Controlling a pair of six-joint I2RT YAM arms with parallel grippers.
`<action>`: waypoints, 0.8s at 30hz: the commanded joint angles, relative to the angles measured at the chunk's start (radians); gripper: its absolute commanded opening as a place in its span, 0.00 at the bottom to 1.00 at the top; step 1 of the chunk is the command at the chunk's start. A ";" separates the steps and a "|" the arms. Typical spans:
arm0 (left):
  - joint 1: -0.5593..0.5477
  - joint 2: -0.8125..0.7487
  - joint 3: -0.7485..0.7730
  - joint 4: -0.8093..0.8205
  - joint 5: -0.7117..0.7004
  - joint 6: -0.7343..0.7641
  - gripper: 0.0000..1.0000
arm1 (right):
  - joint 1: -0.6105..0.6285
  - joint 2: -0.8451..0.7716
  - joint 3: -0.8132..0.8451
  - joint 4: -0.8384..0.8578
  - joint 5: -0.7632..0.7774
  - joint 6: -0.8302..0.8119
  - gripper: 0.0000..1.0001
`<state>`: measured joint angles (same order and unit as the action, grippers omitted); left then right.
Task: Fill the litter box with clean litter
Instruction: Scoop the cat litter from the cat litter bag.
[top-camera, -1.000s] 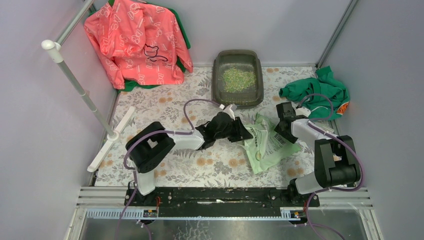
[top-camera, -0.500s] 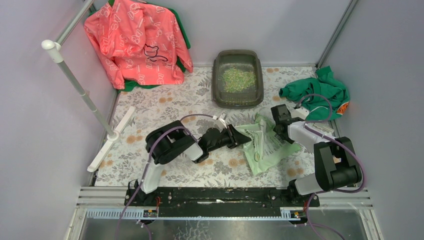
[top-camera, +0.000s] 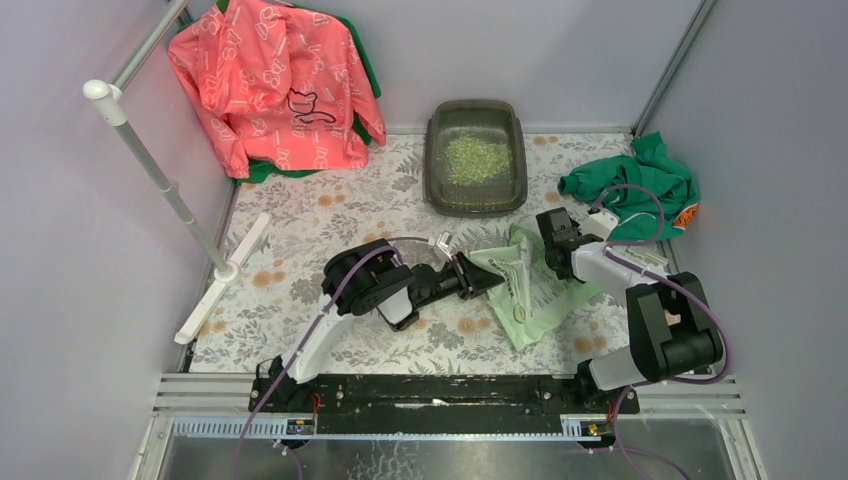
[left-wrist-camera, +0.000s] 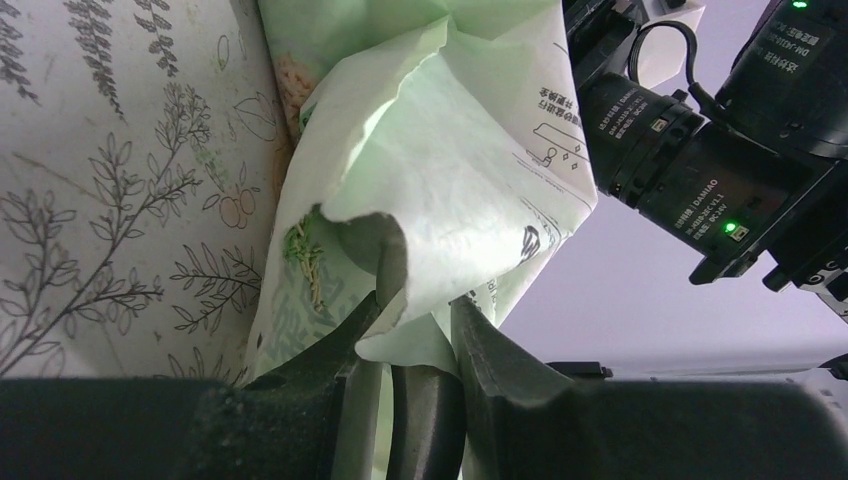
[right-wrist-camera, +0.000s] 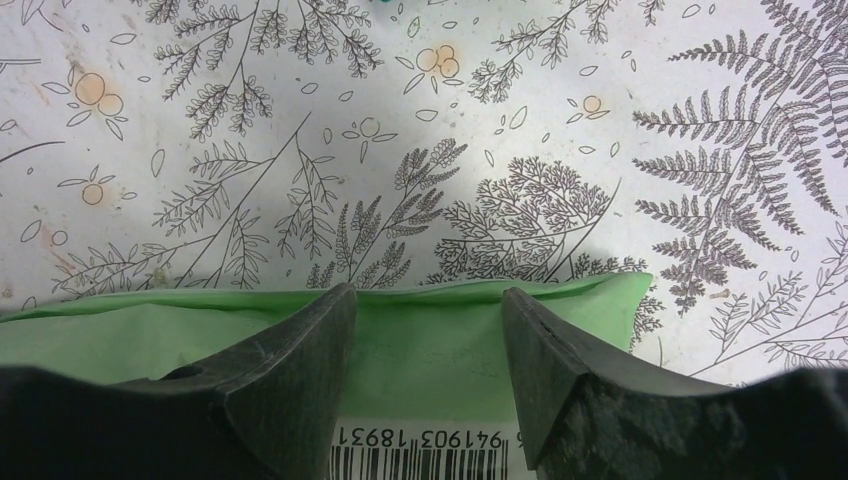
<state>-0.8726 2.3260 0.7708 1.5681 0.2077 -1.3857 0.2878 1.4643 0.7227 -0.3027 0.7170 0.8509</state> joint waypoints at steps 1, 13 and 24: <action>-0.003 0.031 0.063 0.047 0.099 0.015 0.00 | 0.108 0.009 -0.001 -0.164 -0.375 -0.015 0.66; 0.079 -0.070 -0.067 0.050 0.302 0.013 0.00 | 0.108 -0.174 0.056 -0.226 -0.392 -0.103 0.67; 0.154 -0.135 -0.223 0.050 0.318 0.024 0.00 | 0.109 -0.283 0.039 -0.159 -0.514 -0.200 0.67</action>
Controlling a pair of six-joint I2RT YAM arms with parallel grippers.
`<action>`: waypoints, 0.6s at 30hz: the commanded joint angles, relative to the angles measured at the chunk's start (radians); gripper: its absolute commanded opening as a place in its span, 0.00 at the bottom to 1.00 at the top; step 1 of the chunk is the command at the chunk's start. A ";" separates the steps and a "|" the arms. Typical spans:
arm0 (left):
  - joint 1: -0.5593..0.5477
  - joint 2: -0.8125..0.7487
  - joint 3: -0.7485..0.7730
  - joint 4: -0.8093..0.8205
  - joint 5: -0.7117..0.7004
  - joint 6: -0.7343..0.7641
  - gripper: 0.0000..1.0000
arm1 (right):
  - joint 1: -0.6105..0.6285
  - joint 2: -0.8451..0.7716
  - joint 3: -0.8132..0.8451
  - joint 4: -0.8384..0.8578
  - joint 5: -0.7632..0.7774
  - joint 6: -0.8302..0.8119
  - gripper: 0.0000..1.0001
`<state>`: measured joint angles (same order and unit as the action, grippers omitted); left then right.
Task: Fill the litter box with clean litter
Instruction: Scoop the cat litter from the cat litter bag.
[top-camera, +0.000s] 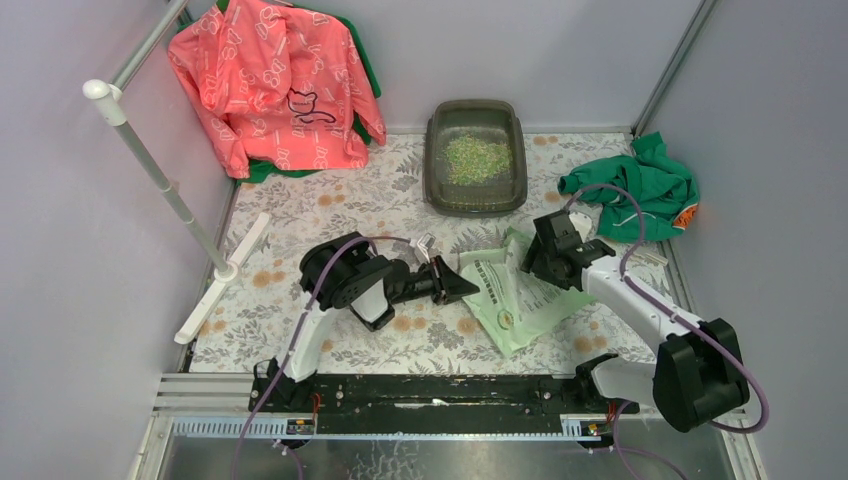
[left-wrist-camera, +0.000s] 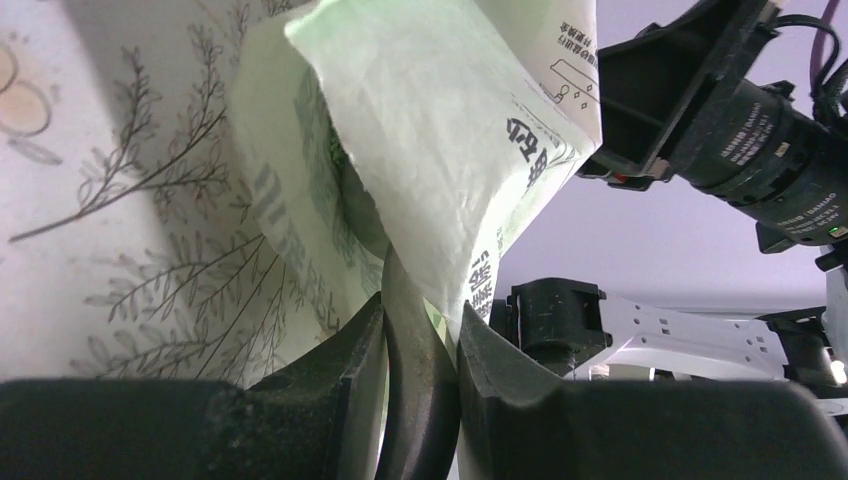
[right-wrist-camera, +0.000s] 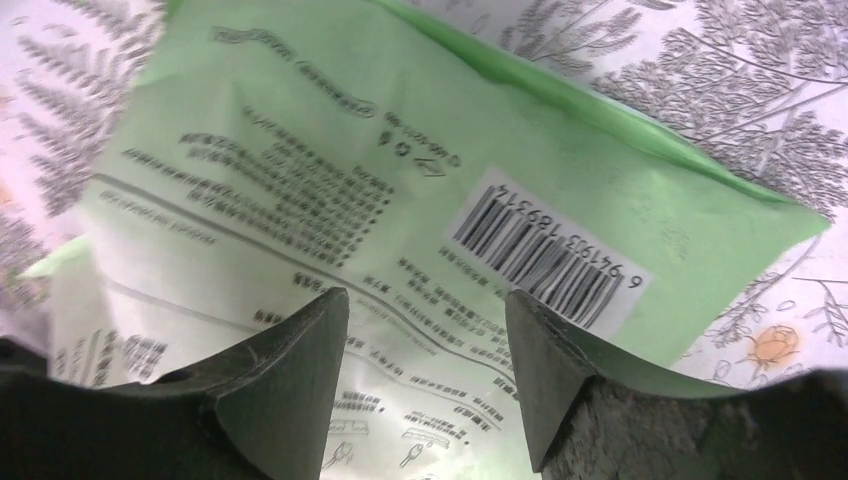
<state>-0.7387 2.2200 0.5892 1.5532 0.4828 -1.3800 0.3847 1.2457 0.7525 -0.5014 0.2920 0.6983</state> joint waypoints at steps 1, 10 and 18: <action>0.024 -0.039 -0.053 0.065 0.042 0.021 0.00 | 0.013 -0.077 0.007 0.041 -0.092 -0.052 0.67; 0.058 -0.083 -0.124 0.064 0.049 0.034 0.00 | 0.027 -0.175 -0.012 0.155 -0.281 -0.134 0.67; 0.058 -0.061 -0.089 0.064 0.059 0.025 0.00 | 0.192 -0.053 0.032 0.184 -0.198 -0.209 0.64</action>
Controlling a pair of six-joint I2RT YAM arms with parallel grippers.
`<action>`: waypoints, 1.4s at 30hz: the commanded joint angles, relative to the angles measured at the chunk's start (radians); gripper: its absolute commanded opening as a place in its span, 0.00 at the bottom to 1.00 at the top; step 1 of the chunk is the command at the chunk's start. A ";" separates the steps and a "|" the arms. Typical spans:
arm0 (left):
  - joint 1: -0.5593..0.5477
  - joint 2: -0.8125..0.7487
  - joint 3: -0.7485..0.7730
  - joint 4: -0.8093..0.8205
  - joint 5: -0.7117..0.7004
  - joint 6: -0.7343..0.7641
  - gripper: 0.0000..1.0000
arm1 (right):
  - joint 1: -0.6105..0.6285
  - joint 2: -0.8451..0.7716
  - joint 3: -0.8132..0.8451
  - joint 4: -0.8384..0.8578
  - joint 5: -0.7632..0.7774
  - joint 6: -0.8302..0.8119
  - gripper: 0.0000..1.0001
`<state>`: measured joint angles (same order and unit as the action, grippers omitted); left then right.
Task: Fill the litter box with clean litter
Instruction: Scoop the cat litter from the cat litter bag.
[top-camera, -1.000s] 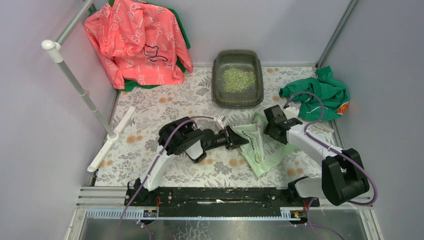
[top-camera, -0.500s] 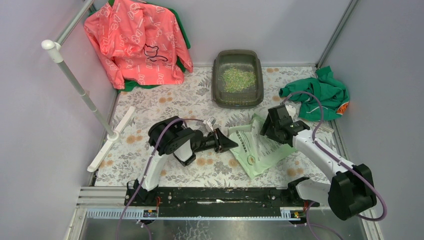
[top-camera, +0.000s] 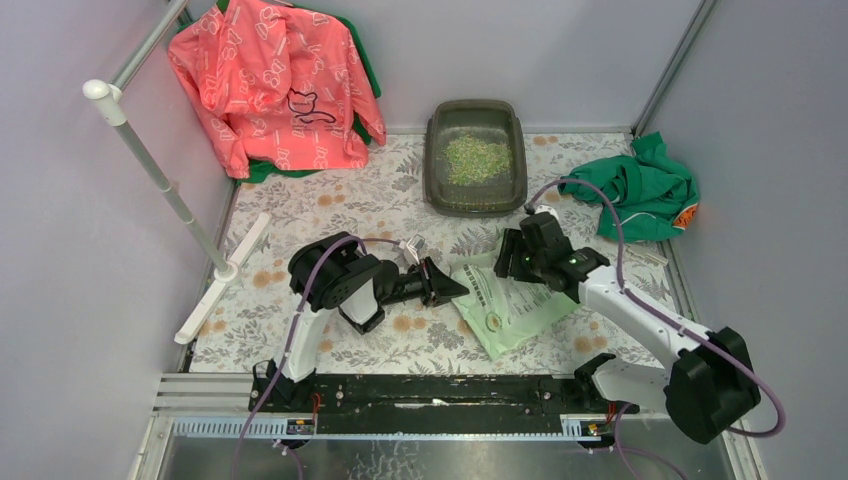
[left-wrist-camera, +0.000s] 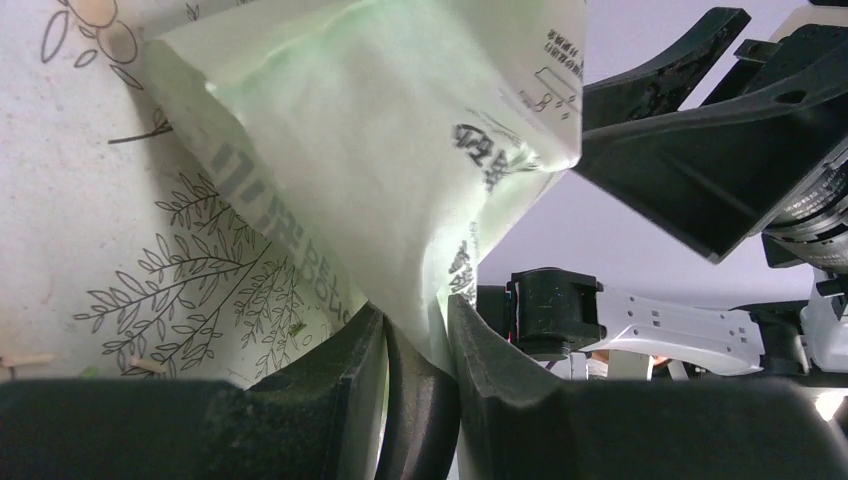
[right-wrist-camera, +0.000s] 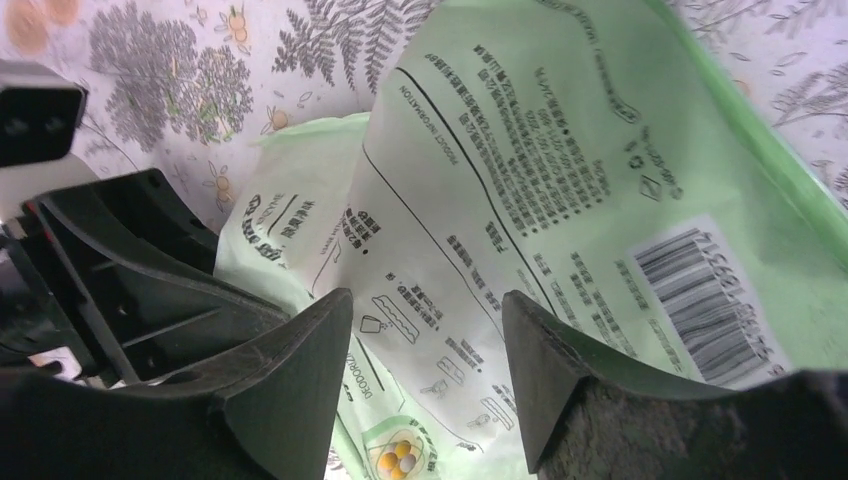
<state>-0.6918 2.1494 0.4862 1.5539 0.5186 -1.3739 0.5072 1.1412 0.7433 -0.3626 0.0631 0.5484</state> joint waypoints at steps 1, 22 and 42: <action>0.012 0.011 0.014 0.062 0.024 0.019 0.00 | 0.085 0.070 0.044 0.052 0.050 -0.062 0.64; 0.012 0.015 0.023 0.063 0.035 0.018 0.00 | 0.196 0.032 0.025 0.065 0.107 -0.144 0.70; 0.011 0.006 0.030 0.063 0.045 0.012 0.00 | 0.222 0.183 0.043 0.022 0.287 -0.150 0.21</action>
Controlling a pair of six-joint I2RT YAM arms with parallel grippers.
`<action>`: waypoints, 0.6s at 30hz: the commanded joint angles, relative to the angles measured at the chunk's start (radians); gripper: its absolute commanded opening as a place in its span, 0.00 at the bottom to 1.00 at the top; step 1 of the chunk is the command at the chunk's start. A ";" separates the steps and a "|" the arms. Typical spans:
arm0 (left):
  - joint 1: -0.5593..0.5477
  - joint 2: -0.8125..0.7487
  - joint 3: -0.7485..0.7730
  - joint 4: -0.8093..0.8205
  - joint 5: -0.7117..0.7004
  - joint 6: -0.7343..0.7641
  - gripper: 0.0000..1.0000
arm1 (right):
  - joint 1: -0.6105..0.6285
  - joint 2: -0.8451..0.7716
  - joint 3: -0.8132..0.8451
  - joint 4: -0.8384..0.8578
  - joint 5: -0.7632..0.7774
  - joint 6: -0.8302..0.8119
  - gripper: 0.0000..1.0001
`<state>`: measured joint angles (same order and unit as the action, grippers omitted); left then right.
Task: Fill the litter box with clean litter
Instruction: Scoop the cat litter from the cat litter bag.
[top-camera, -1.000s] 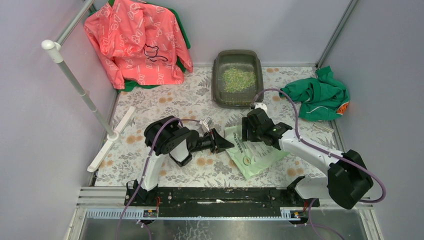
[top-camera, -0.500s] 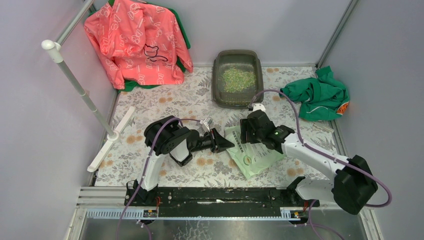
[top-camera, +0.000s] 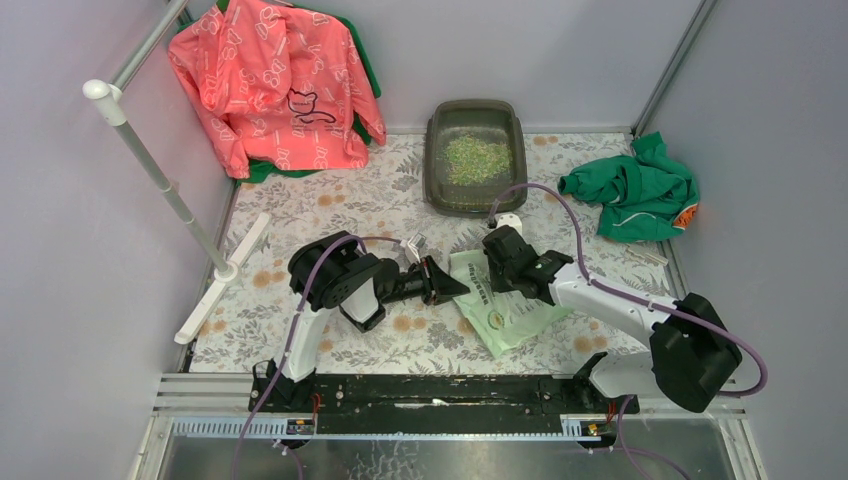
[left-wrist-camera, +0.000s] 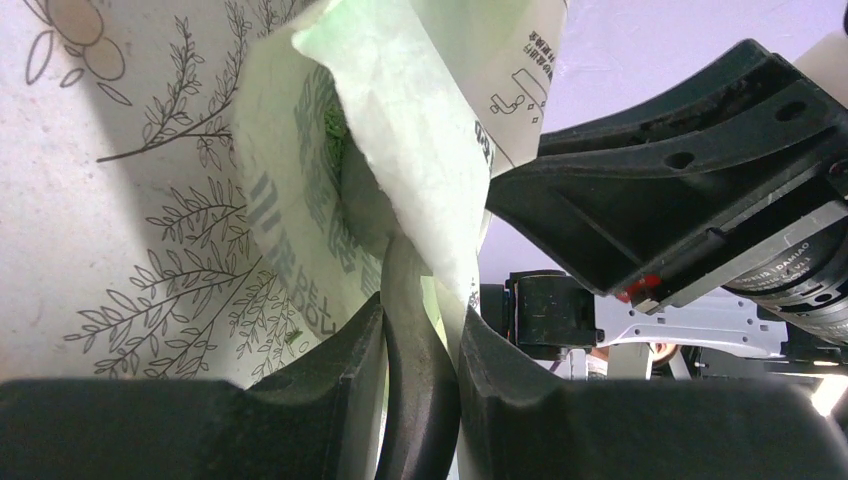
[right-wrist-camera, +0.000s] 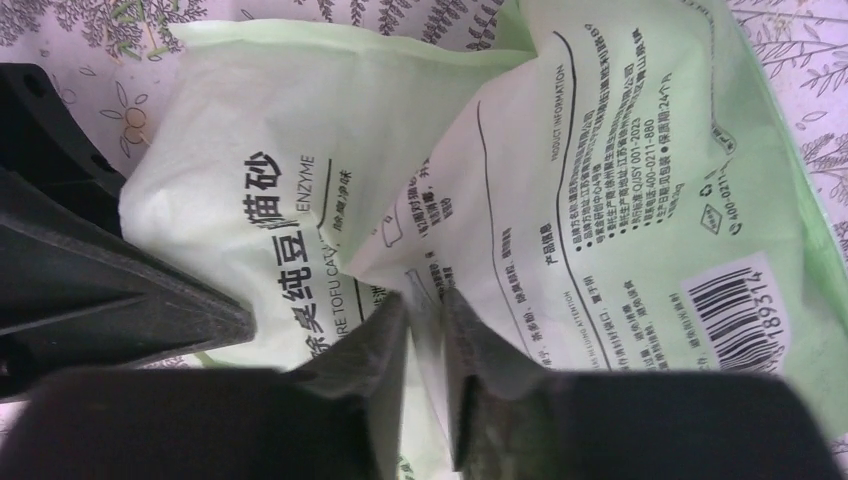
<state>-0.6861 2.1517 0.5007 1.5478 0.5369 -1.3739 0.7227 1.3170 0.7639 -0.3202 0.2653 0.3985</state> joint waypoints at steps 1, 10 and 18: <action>0.006 0.002 0.014 0.069 0.027 0.012 0.00 | 0.006 0.004 0.023 -0.023 0.096 0.003 0.10; 0.012 -0.029 -0.021 0.069 0.030 0.014 0.00 | 0.005 -0.067 0.046 -0.085 0.264 0.030 0.00; 0.074 -0.064 -0.086 0.071 0.049 0.025 0.00 | 0.003 -0.053 0.046 -0.089 0.269 0.035 0.00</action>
<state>-0.6460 2.1201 0.4404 1.5471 0.5503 -1.3731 0.7410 1.2766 0.7837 -0.3737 0.4110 0.4389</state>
